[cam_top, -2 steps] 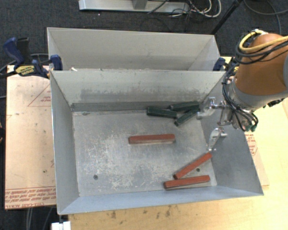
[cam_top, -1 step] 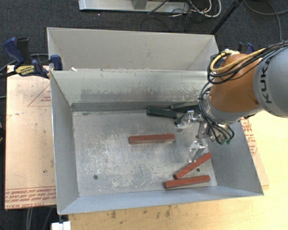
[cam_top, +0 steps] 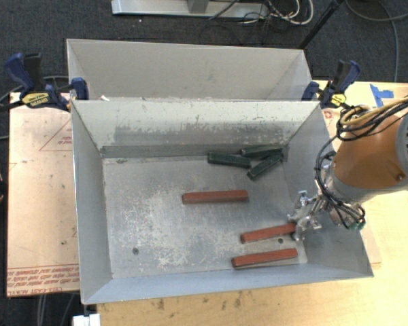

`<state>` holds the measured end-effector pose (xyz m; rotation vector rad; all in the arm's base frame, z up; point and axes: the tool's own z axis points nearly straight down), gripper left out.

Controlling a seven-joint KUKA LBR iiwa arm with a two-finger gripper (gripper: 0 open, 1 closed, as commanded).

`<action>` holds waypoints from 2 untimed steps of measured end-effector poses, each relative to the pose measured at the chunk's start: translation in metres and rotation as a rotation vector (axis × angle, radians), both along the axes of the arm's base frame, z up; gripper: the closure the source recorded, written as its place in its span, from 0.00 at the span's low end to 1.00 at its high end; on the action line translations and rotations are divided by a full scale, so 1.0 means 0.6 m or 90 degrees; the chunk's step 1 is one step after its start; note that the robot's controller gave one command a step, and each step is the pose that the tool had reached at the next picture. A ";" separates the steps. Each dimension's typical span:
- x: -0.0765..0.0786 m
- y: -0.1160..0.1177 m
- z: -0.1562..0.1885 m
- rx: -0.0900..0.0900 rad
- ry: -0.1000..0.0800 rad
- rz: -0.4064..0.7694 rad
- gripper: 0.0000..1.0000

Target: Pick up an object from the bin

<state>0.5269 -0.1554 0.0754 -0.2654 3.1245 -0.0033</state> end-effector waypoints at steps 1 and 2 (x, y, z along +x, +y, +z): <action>0.000 0.000 0.000 0.000 0.000 0.001 1.00; 0.064 0.015 0.339 0.001 0.003 0.096 1.00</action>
Offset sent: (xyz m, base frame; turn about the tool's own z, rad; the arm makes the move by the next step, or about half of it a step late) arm 0.0401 0.0085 0.2175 -0.1604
